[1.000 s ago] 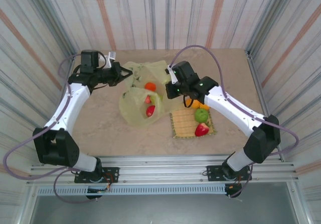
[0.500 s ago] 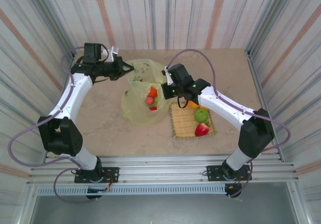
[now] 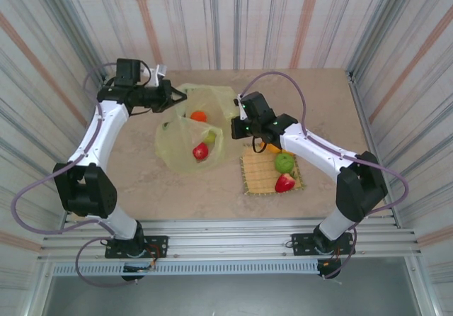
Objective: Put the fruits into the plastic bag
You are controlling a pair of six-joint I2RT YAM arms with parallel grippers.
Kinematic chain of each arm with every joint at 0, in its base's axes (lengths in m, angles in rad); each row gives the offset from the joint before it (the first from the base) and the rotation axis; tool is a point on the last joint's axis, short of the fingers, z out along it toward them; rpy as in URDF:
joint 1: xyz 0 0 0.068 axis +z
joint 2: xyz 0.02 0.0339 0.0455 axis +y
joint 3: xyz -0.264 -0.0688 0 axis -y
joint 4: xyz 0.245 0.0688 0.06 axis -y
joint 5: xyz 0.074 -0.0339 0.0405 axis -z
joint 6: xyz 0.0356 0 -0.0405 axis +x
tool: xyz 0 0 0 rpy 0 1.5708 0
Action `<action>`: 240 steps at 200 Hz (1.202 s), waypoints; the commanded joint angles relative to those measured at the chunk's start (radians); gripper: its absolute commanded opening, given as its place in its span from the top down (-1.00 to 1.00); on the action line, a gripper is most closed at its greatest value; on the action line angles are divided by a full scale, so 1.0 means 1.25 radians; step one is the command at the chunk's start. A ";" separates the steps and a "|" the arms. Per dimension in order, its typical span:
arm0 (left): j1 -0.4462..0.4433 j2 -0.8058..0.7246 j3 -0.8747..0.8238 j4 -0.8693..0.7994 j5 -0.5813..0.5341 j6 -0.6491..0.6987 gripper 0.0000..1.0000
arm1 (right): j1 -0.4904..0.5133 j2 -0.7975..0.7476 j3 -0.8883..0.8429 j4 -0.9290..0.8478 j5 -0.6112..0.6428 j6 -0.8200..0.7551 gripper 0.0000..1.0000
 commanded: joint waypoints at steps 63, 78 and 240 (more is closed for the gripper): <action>-0.052 0.024 -0.067 0.022 0.057 0.046 1.00 | -0.032 -0.043 -0.040 -0.148 0.071 -0.109 0.26; -0.053 0.017 -0.084 0.046 0.066 0.034 1.00 | -0.030 -0.087 -0.066 -0.152 0.015 -0.114 -0.03; -0.056 -0.032 -0.137 0.115 0.056 -0.026 1.00 | 0.026 -0.407 -0.287 -0.567 0.246 0.311 -0.87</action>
